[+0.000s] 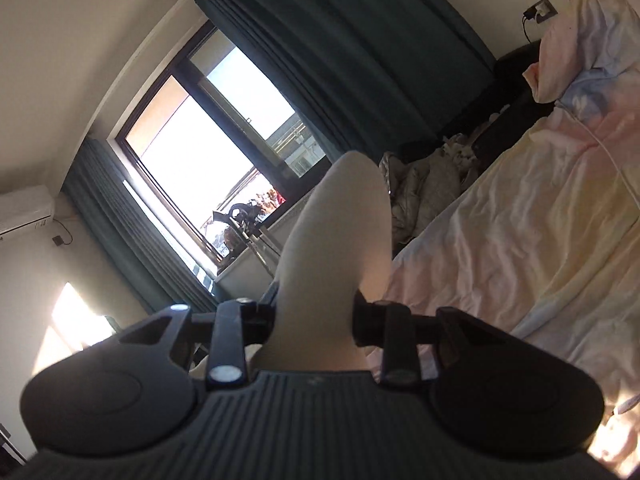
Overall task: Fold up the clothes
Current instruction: 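Lift and carry the folded pants with both grippers toward the pillow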
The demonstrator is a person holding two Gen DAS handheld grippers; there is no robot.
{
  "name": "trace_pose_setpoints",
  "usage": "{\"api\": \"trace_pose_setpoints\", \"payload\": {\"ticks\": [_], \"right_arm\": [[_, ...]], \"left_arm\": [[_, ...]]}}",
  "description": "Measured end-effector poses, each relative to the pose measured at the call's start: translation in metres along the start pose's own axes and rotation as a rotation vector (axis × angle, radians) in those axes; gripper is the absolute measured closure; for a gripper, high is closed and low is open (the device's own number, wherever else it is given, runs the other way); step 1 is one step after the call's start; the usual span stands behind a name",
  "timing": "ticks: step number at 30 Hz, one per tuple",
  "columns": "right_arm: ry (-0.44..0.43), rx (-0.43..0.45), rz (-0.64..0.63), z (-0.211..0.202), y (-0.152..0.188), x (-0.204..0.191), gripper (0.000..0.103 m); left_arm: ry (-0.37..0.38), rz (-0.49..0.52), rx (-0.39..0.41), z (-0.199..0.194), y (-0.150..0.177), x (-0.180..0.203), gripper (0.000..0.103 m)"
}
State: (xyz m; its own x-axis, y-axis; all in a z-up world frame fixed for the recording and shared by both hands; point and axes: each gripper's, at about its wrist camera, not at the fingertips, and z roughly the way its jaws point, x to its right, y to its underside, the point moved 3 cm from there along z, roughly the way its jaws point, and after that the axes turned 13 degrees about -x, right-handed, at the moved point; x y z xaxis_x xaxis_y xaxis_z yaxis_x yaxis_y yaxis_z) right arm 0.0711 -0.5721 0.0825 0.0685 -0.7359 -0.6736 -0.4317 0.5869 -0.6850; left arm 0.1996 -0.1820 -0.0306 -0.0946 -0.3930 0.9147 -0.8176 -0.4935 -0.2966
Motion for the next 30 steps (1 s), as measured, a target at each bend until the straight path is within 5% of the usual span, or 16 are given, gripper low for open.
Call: {"api": "trace_pose_setpoints", "payload": {"ticks": [5,10,14,17,24,27,29,30], "right_arm": [[0.099,0.038,0.040,-0.010,-0.022,0.096,0.070],[0.183,0.044,0.096,-0.001,-0.003,0.181,0.070],[0.258,-0.043,0.179,0.018,0.031,0.243,0.069],[0.304,-0.104,0.248,0.030,0.059,0.278,0.067],[0.298,-0.098,0.289,0.026,0.070,0.276,0.066],[0.327,-0.109,0.305,0.018,0.067,0.264,0.059],[0.366,-0.107,0.306,0.010,0.066,0.255,0.055],[0.385,-0.106,0.307,0.006,0.066,0.250,0.054]], "left_arm": [[-0.007,0.016,-0.122,0.113,0.030,-0.007,0.070],[-0.053,0.078,-0.198,0.191,0.050,-0.039,0.070],[-0.096,0.124,-0.238,0.226,0.058,-0.077,0.070],[-0.062,0.187,-0.253,0.234,0.062,-0.093,0.069],[-0.082,0.274,-0.268,0.230,0.068,-0.090,0.063],[-0.173,0.339,-0.292,0.223,0.070,-0.076,0.047],[-0.219,0.384,-0.302,0.215,0.070,-0.066,0.024],[-0.230,0.412,-0.306,0.209,0.070,-0.060,0.023]]}}
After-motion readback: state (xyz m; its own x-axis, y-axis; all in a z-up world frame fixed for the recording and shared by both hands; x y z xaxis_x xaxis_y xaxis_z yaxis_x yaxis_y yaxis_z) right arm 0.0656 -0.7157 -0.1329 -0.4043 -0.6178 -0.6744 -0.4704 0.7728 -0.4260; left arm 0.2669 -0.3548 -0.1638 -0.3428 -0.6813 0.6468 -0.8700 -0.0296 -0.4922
